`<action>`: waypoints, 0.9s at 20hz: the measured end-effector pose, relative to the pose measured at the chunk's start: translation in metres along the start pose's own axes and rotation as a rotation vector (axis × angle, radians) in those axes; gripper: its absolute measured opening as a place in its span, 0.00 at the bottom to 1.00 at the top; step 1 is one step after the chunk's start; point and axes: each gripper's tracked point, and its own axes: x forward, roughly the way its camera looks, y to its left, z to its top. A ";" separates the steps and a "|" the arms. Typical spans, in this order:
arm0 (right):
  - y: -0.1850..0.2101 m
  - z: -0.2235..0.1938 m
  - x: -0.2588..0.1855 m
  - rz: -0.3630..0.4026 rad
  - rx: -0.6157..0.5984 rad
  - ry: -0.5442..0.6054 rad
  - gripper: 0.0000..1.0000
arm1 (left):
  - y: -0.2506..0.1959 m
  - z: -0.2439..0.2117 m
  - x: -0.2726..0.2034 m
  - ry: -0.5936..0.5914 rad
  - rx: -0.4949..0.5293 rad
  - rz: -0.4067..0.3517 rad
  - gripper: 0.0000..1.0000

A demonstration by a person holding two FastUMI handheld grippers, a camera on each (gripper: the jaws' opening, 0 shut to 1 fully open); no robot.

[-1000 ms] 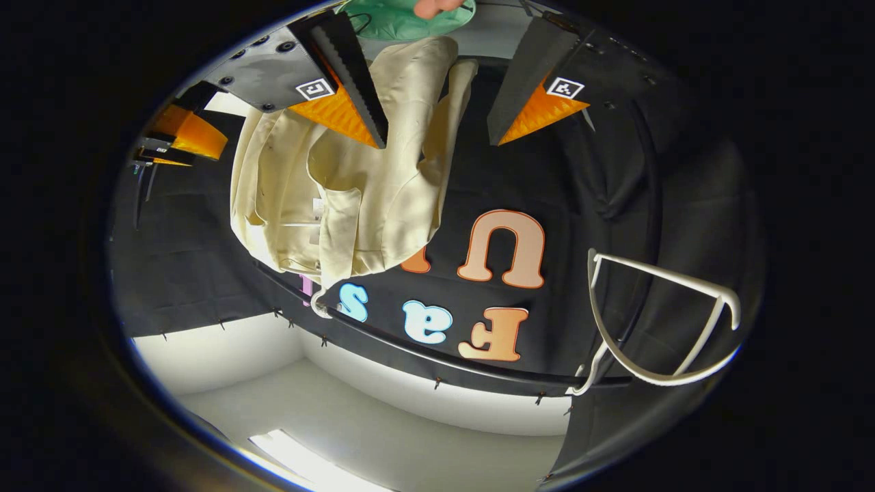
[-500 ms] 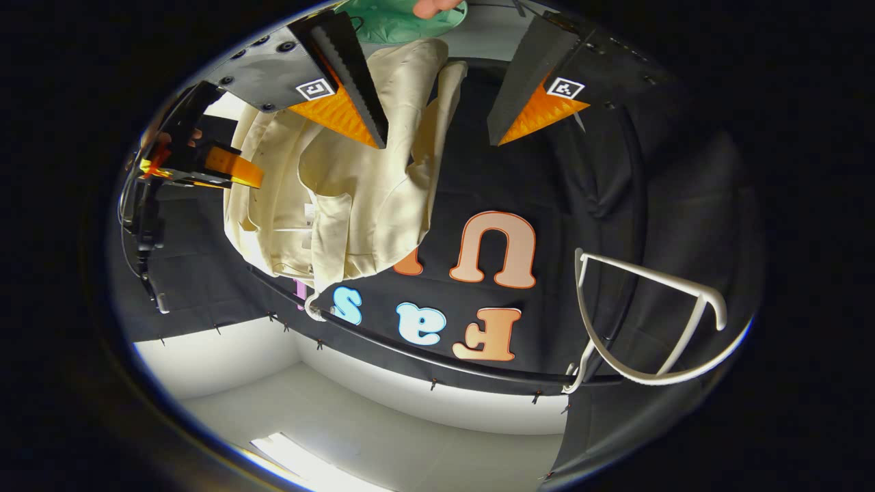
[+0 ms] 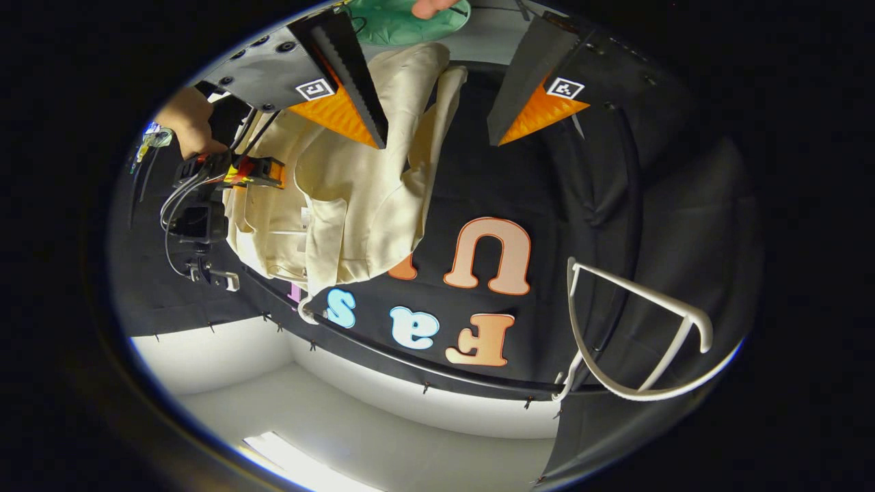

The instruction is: Grasp the clothes on the hanger with both hands and then place them into the laundry hamper below.

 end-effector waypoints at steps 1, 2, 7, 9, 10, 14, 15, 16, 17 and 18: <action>-0.002 0.001 0.001 0.013 0.013 -0.002 0.50 | -0.007 0.002 0.003 -0.012 -0.002 -0.020 0.96; -0.002 0.000 -0.003 0.042 0.031 0.005 0.29 | -0.016 0.004 0.010 -0.027 -0.007 -0.051 0.97; -0.003 0.018 -0.025 0.185 0.032 -0.018 0.08 | -0.098 -0.014 0.055 -0.010 -0.069 -0.277 0.96; 0.002 0.027 -0.037 0.247 0.026 -0.024 0.08 | -0.133 -0.027 0.076 0.007 -0.086 -0.340 0.97; 0.006 0.028 -0.042 0.283 0.038 -0.016 0.07 | -0.146 -0.034 0.085 0.007 -0.088 -0.352 0.97; -0.003 0.031 -0.046 0.317 0.040 -0.001 0.08 | -0.181 -0.062 0.121 -0.019 -0.037 -0.325 0.97; -0.005 0.031 -0.047 0.316 0.028 -0.003 0.09 | -0.189 -0.069 0.128 -0.020 -0.024 -0.321 0.97; -0.007 0.032 -0.047 0.316 0.019 -0.003 0.08 | -0.195 -0.071 0.135 -0.030 -0.013 -0.309 0.97; -0.007 0.032 -0.047 0.320 0.017 -0.003 0.08 | -0.198 -0.070 0.141 -0.047 0.001 -0.290 0.97; -0.008 0.031 -0.047 0.321 0.018 0.001 0.08 | -0.199 -0.072 0.148 -0.064 0.019 -0.266 0.97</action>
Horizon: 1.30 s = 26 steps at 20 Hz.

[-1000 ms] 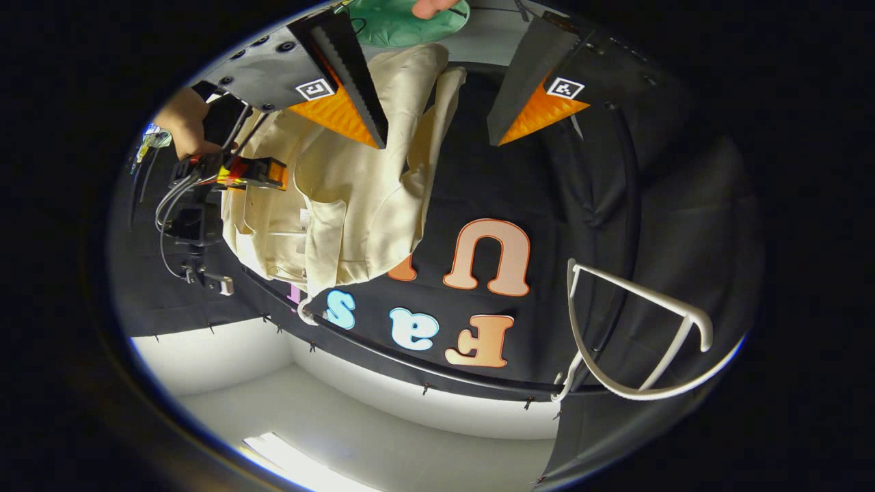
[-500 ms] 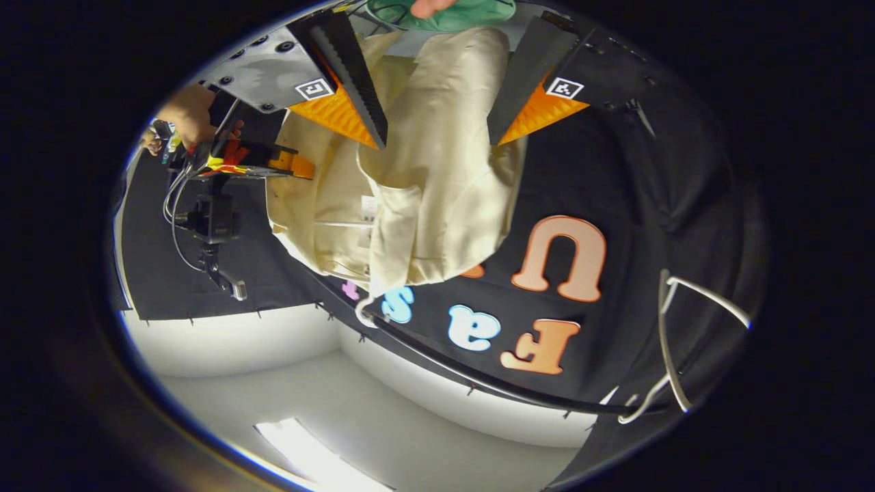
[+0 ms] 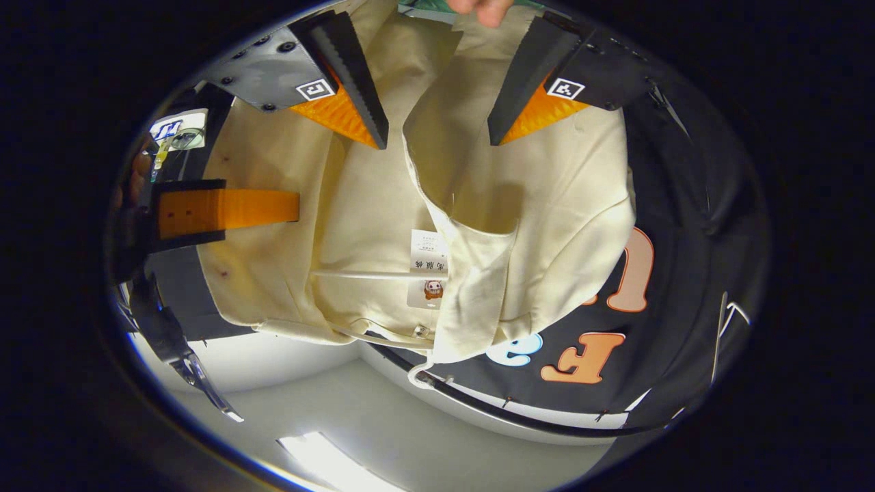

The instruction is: Grasp the clothes on the hanger with both hands and then place them into the laundry hamper below.

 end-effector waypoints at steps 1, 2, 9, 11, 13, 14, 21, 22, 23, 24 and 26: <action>-0.002 -0.001 0.000 -0.003 -0.002 0.002 0.08 | 0.006 0.000 0.005 -0.014 0.024 0.041 0.97; -0.004 -0.002 0.001 -0.009 -0.006 0.005 0.08 | 0.014 0.002 0.010 -0.034 0.051 0.087 0.93; -0.001 -0.002 0.002 -0.004 0.007 0.004 0.08 | 0.091 0.010 0.018 -0.084 0.218 0.303 0.98; 0.002 -0.003 0.001 0.004 0.008 0.004 0.08 | 0.115 0.009 0.015 -0.078 0.270 0.366 0.98; 0.001 -0.003 0.002 0.004 -0.001 0.003 0.08 | 0.132 0.013 0.014 -0.068 0.328 0.419 0.97; 0.002 -0.002 0.001 0.005 -0.001 -0.001 0.08 | 0.135 0.019 0.012 -0.068 0.351 0.427 0.97; 0.003 0.009 0.000 0.010 -0.001 -0.051 0.03 | 0.133 0.037 0.001 -0.071 0.400 0.355 0.17; 0.003 0.011 -0.004 0.012 0.009 -0.062 0.08 | 0.131 0.040 -0.001 -0.062 0.403 0.347 0.12; 0.001 0.016 -0.009 0.008 0.020 -0.079 0.08 | 0.134 0.045 -0.005 -0.059 0.412 0.353 0.12; -0.001 0.019 -0.012 -0.004 0.029 -0.096 0.09 | 0.142 0.052 -0.013 -0.060 0.430 0.379 0.12; -0.013 0.021 -0.021 -0.034 0.037 -0.122 0.04 | 0.157 0.075 -0.029 -0.098 0.480 0.441 0.09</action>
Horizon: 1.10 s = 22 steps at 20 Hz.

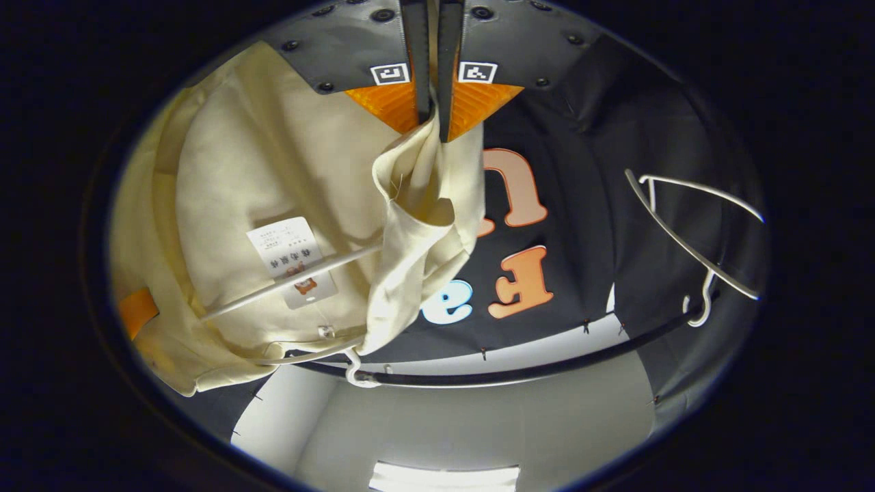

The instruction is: Grasp the clothes on the hanger with both hands and then place them into the laundry hamper below.

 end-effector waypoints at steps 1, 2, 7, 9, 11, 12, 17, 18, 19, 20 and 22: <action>-0.005 0.003 -0.004 -0.016 0.004 -0.014 0.04 | 0.010 0.008 -0.002 -0.014 0.019 0.017 0.12; -0.010 0.007 -0.008 -0.034 0.008 -0.036 0.09 | 0.018 0.013 -0.001 -0.022 0.039 0.026 0.11; -0.020 0.020 -0.017 -0.035 0.020 -0.033 0.07 | 0.048 0.033 0.011 -0.062 0.135 0.079 0.12; -0.032 0.030 -0.020 -0.059 0.003 -0.054 0.08 | 0.060 0.045 0.017 -0.079 0.172 0.110 0.12; -0.041 0.043 -0.024 -0.083 -0.010 -0.080 0.08 | 0.063 0.051 0.024 -0.086 0.170 0.105 0.12; -0.047 0.050 -0.025 -0.094 -0.012 -0.095 0.08 | 0.066 0.054 0.027 -0.089 0.171 0.106 0.12; -0.078 0.085 -0.019 -0.143 -0.029 -0.126 0.08 | 0.090 0.076 0.046 -0.127 0.185 0.130 0.12; -0.084 0.094 -0.019 -0.154 -0.027 -0.138 0.08 | 0.093 0.079 0.051 -0.129 0.182 0.131 0.12; -0.091 0.102 -0.018 -0.167 -0.027 -0.154 0.08 | 0.095 0.081 0.055 -0.130 0.179 0.132 0.12; -0.098 0.110 -0.017 -0.181 -0.028 -0.172 0.08 | 0.096 0.082 0.059 -0.130 0.175 0.132 0.12; -0.110 0.120 -0.012 -0.200 -0.033 -0.184 0.08 | 0.097 0.083 0.067 -0.131 0.162 0.128 0.12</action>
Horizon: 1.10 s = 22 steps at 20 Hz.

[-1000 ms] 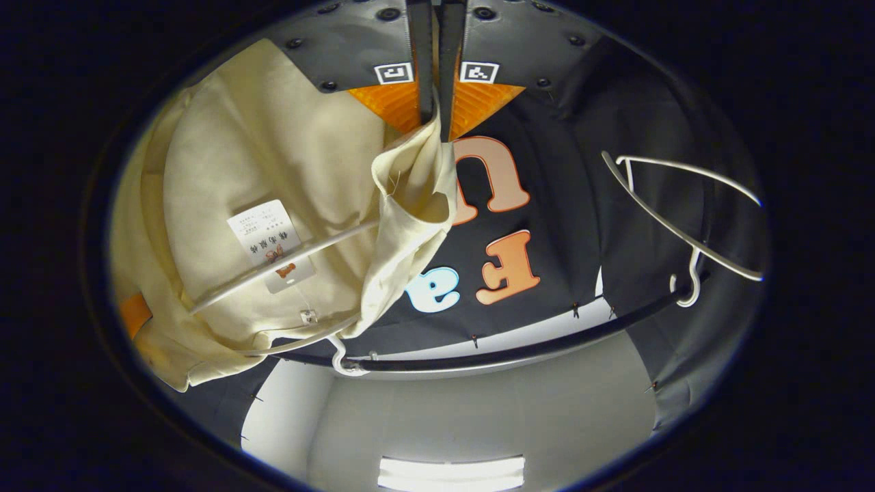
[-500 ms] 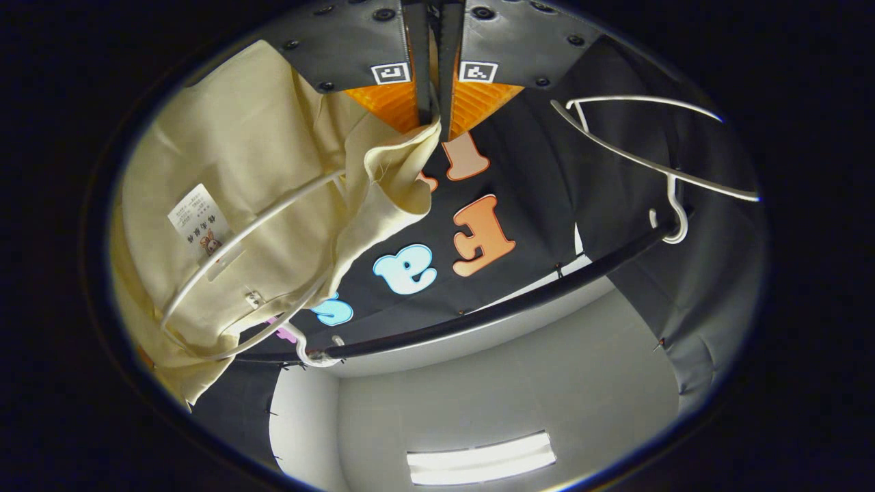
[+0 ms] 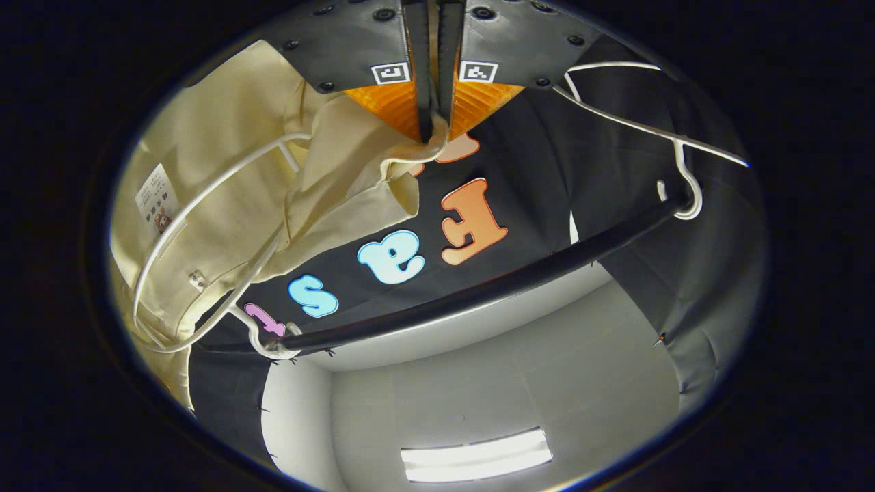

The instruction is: Grasp the clothes on the hanger with both hands and then place them into the laundry hamper below.

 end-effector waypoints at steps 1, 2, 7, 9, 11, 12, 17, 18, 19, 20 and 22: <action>-0.003 0.004 0.004 -0.005 0.007 -0.004 0.07 | -0.001 -0.002 0.004 0.002 -0.005 -0.003 0.12; -0.004 0.007 0.010 -0.003 0.015 -0.006 0.07 | -0.003 -0.003 0.008 0.004 -0.005 -0.004 0.12; -0.010 -0.005 0.048 0.002 -0.006 0.001 0.02 | -0.001 -0.008 0.020 0.007 -0.022 0.015 0.12; -0.011 -0.030 0.064 0.013 0.024 0.045 0.02 | -0.006 -0.017 0.029 0.029 -0.049 0.013 0.13; -0.007 -0.059 0.072 0.026 0.094 0.100 0.02 | -0.006 -0.026 0.036 0.043 -0.043 0.017 0.13; -0.004 -0.073 0.072 0.032 0.118 0.119 0.02 | -0.006 -0.031 0.038 0.052 -0.031 0.016 0.13; 0.021 -0.116 0.055 0.076 0.086 0.152 0.02 | -0.009 -0.065 0.049 0.122 -0.038 0.032 0.13; 0.025 -0.119 0.051 0.082 0.082 0.154 0.02 | -0.008 -0.069 0.051 0.129 -0.032 0.039 0.13; 0.028 -0.122 0.048 0.089 0.084 0.159 0.02 | -0.007 -0.073 0.052 0.137 -0.025 0.045 0.13; 0.032 -0.124 0.045 0.095 0.086 0.162 0.02 | -0.005 -0.076 0.051 0.137 -0.013 0.051 0.13; 0.036 -0.126 0.038 0.105 0.082 0.161 0.02 | -0.002 -0.081 0.048 0.142 -0.008 0.053 0.12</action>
